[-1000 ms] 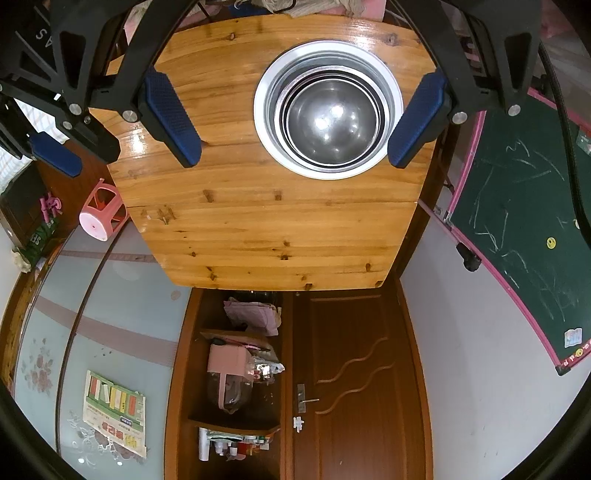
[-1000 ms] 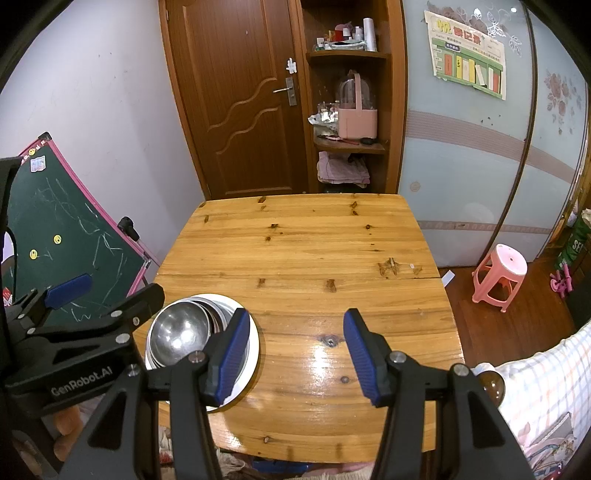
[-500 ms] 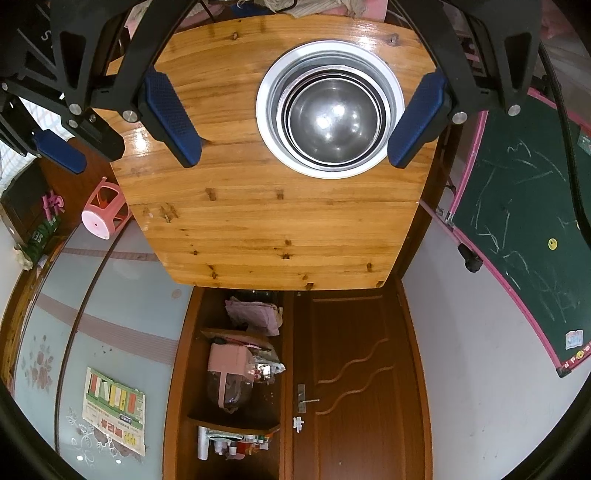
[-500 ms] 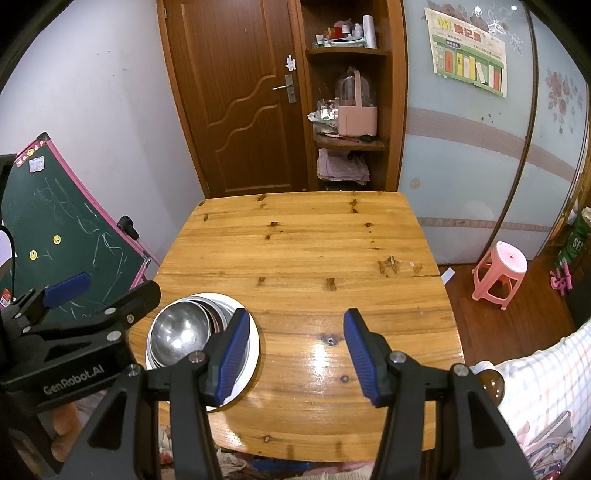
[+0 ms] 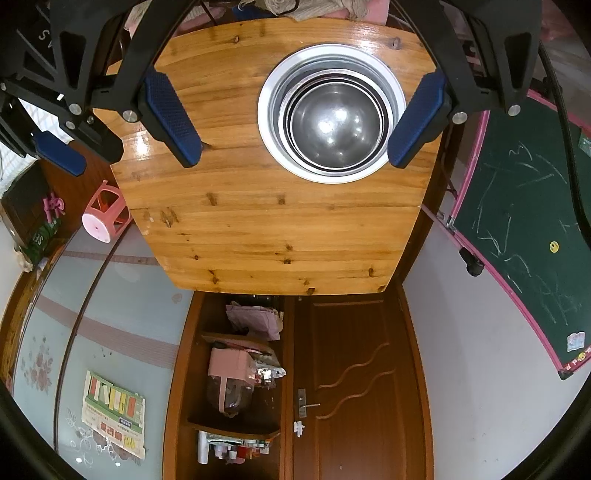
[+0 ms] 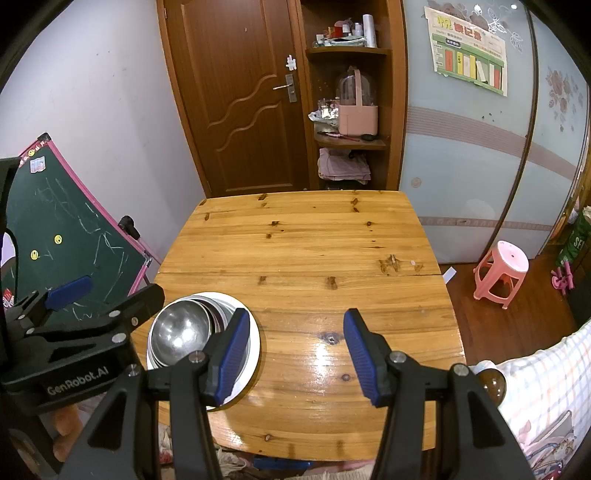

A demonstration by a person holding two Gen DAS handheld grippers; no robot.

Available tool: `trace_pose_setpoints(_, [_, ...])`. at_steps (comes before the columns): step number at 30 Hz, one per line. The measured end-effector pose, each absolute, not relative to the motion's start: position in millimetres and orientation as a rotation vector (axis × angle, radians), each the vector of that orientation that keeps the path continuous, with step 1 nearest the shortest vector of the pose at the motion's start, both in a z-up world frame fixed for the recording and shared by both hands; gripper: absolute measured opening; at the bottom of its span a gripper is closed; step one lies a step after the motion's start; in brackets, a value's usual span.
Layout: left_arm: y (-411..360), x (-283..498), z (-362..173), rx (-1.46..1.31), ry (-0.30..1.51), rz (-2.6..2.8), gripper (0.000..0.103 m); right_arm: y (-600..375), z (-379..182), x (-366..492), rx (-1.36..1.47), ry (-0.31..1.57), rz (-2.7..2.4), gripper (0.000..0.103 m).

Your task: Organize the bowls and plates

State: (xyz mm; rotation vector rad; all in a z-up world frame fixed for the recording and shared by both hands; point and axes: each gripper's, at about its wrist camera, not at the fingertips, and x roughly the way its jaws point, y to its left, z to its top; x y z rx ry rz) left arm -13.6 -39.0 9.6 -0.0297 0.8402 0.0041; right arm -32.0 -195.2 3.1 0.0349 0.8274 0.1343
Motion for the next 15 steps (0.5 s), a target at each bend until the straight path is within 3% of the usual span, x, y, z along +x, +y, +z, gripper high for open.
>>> trace_pose_setpoints(15, [-39.1,-13.0,7.9,-0.025,0.846,0.004,0.101,-193.9,4.5,-33.0,0.045,0.831,0.135,0.053])
